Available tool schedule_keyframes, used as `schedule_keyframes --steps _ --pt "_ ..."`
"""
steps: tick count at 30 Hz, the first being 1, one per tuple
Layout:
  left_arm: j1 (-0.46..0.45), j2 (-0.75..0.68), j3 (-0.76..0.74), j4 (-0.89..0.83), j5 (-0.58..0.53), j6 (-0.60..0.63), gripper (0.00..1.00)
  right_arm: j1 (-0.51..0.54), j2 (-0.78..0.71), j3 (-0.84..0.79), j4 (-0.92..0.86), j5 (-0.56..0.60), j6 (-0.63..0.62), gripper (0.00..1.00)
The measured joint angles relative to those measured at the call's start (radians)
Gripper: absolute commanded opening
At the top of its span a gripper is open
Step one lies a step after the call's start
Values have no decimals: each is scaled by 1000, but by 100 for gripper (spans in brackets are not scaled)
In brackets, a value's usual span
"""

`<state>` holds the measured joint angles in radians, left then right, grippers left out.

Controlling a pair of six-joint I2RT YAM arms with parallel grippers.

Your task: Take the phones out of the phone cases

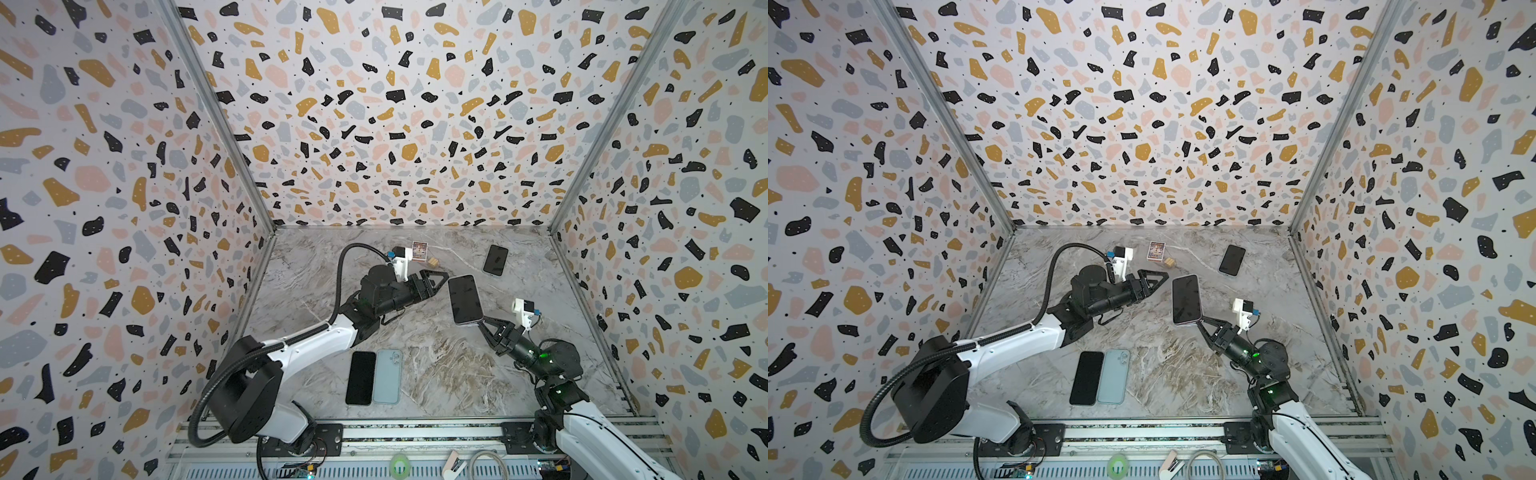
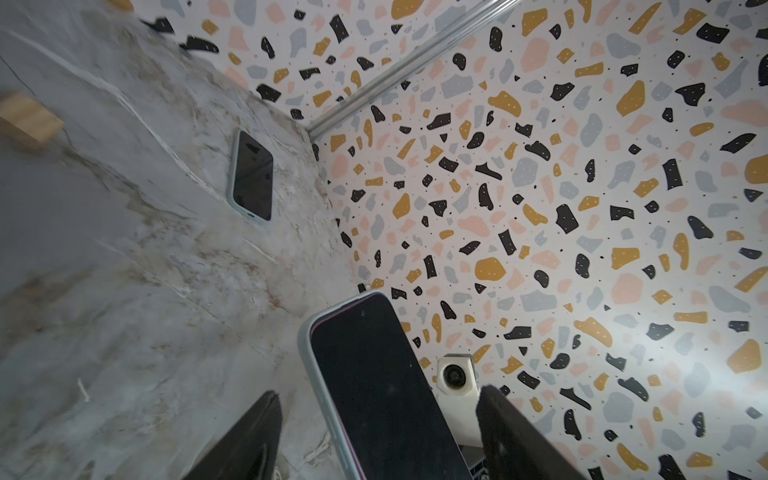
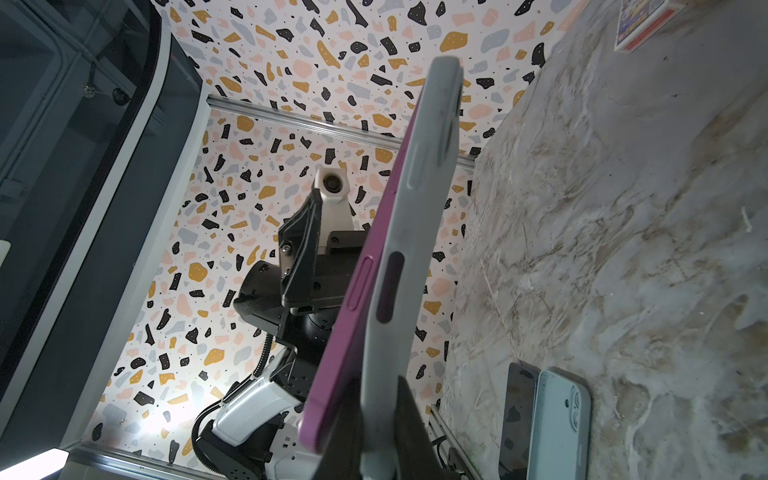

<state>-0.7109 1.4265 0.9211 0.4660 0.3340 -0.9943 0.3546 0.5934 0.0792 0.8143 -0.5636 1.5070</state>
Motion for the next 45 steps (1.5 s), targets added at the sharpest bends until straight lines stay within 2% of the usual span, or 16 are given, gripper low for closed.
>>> schedule_keyframes --steps 7,12,17,23,28,35,45 --pt "-23 -103 161 -186 -87 267 78 0 -6 0 0 0 3 0" --pt "-174 -172 265 -348 -243 579 80 0 -5 0 0 0 3 0" --pt "-320 -213 284 -439 -410 839 80 0 -5 0 1 0 3 0" --pt "-523 -214 259 -472 -637 1128 80 0 -5 0 1 0 3 0" --pt "-629 -196 225 -479 -714 1325 76 0 -5 0 0 0 3 0" --pt "-637 -134 211 -488 -752 1473 74 0 -5 0 0 0 3 0" --pt "-637 -61 211 -484 -792 1551 72 0 -5 0 0 -1 3 0"
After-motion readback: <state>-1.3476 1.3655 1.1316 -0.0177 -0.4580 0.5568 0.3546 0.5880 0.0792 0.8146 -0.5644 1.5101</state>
